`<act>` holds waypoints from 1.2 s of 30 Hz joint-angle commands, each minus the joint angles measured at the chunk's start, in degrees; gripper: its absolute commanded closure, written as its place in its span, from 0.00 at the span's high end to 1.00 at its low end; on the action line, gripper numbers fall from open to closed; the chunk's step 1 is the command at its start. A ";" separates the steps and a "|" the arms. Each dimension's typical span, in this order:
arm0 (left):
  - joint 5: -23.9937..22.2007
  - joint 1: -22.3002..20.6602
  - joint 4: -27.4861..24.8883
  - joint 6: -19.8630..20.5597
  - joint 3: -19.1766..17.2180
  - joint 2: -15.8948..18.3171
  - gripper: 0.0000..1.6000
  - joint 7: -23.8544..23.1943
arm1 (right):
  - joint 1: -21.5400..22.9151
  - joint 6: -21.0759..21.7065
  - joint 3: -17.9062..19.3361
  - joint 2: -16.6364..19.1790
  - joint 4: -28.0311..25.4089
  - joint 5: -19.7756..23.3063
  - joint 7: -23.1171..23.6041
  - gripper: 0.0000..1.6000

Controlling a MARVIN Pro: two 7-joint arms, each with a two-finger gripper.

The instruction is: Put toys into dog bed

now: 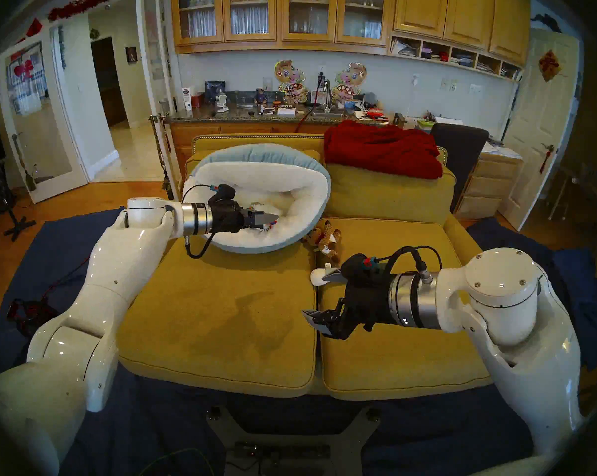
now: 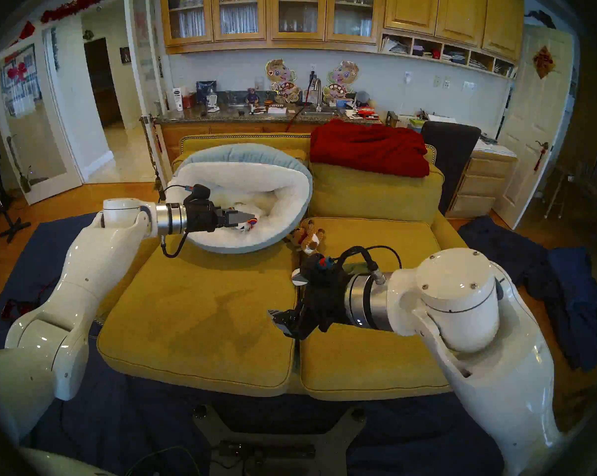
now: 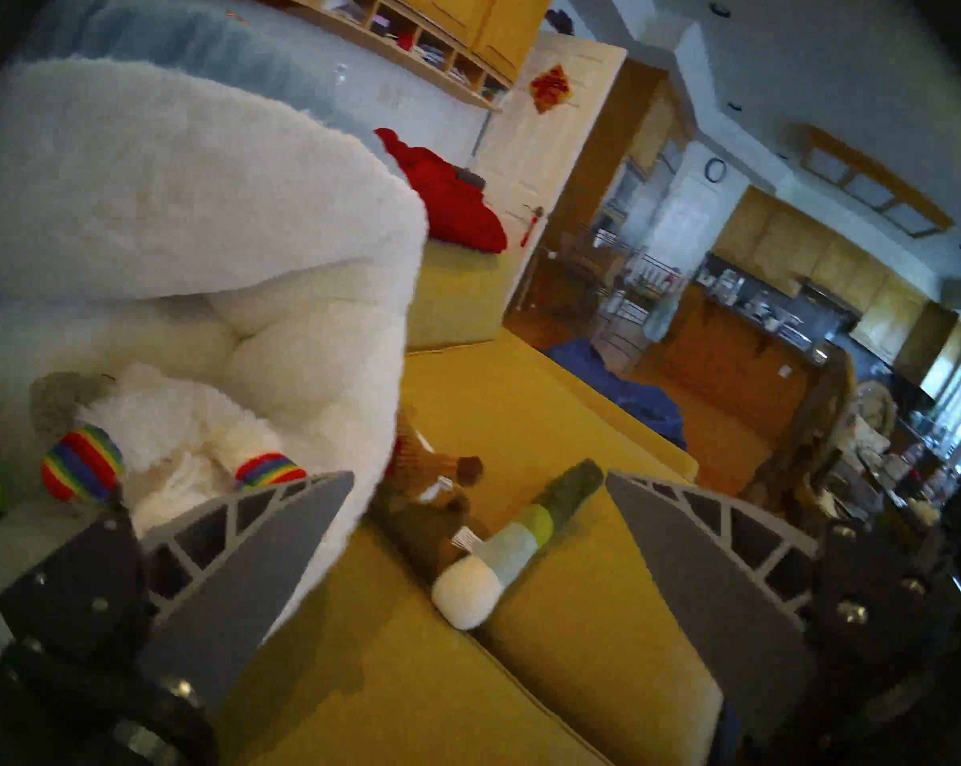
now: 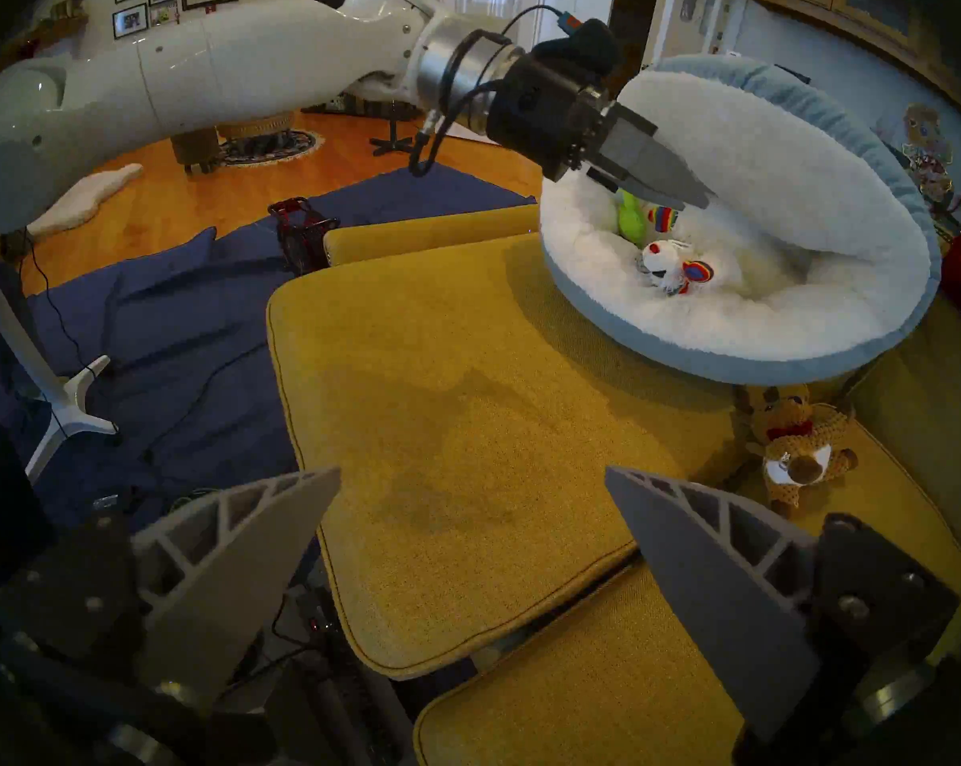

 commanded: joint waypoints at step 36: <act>2.20 23.55 -28.46 -2.01 -10.95 11.25 1.00 6.15 | 0.65 -1.20 0.85 0.56 -1.06 0.47 0.25 1.00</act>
